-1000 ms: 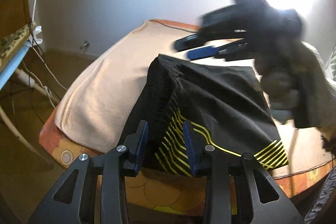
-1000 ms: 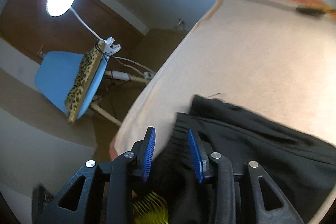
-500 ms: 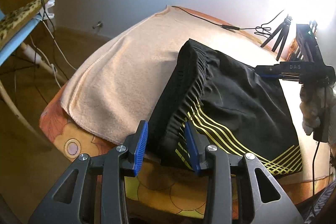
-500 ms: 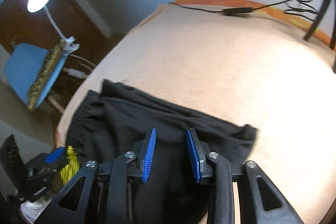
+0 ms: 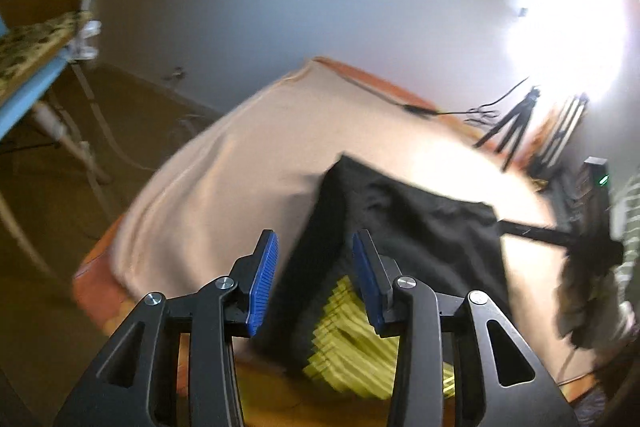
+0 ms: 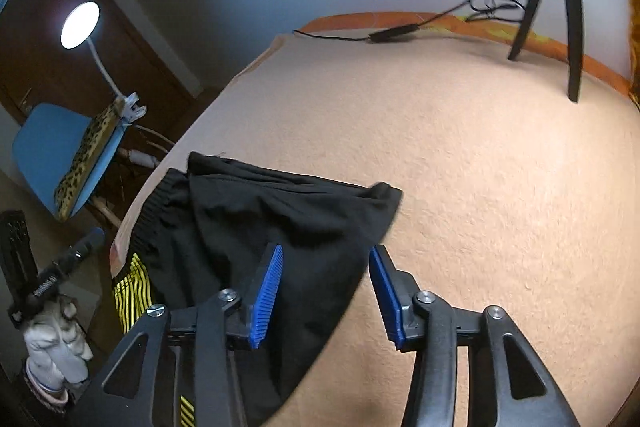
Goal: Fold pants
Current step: 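Open both grippers and release the folded pants, then grasp the folded pants edge with the right gripper while the left gripper grasps the waistband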
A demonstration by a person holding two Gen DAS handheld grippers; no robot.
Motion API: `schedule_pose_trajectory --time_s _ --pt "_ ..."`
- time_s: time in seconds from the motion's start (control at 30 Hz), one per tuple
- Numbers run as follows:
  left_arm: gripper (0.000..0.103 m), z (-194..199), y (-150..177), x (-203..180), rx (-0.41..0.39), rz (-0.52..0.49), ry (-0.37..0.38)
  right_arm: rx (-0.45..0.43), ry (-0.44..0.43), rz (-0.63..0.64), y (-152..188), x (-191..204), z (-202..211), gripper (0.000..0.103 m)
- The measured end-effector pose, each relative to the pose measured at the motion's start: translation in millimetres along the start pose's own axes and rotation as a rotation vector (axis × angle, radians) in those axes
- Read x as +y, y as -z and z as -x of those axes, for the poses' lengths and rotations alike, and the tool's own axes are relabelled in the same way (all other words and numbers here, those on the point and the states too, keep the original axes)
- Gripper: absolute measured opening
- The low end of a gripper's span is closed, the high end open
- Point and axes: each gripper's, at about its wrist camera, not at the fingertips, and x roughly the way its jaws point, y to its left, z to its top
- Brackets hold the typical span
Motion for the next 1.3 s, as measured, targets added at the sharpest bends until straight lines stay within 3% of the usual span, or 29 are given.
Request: schedule_pose_trajectory --time_s 0.1,0.2,0.47,0.57,0.63,0.77,0.87,0.97,1.03,1.17,1.3 --pt "0.045 -24.4 -12.1 -11.3 0.048 -0.016 0.063 -0.001 -0.023 -0.063 -0.3 -11.9 -6.0 0.050" --pt "0.045 -50.6 -19.1 -20.8 0.094 -0.042 0.070 0.005 -0.045 -0.108 0.5 -20.7 -12.6 0.052" --pt "0.045 -94.4 -28.6 -28.2 0.150 -0.104 -0.047 -0.009 -0.115 -0.171 -2.2 -25.4 -24.3 0.052" --pt "0.045 -101.5 -29.8 -25.7 0.151 -0.102 -0.077 -0.002 -0.119 -0.150 -3.0 -20.2 -28.7 0.032" --pt "0.045 -103.2 -29.9 -21.6 0.147 -0.081 -0.078 -0.005 -0.081 -0.123 -1.9 -15.7 -30.3 0.014" --pt "0.047 -107.4 -29.5 -18.9 0.158 -0.078 -0.071 -0.011 -0.062 -0.113 -0.8 -14.3 -31.0 0.010" --pt "0.047 -102.8 -35.1 -19.2 0.156 -0.099 -0.015 -0.013 -0.073 -0.121 -1.2 -15.2 -30.1 0.012" --pt "0.048 -100.5 -44.6 -19.4 0.167 -0.120 0.011 -0.011 -0.094 -0.103 -0.7 -17.9 -26.1 0.025" --pt "0.049 -101.1 -51.1 -19.8 0.178 -0.138 0.034 -0.013 -0.107 -0.100 -0.1 -20.5 -24.4 0.040" --pt "0.055 -113.6 -55.9 -28.9 0.230 -0.192 0.083 -0.007 -0.141 -0.088 1.7 -24.1 -24.4 0.046" --pt "0.056 -129.5 -55.7 -31.6 0.270 -0.217 0.077 0.000 -0.155 -0.057 1.1 -22.4 -27.1 0.051"
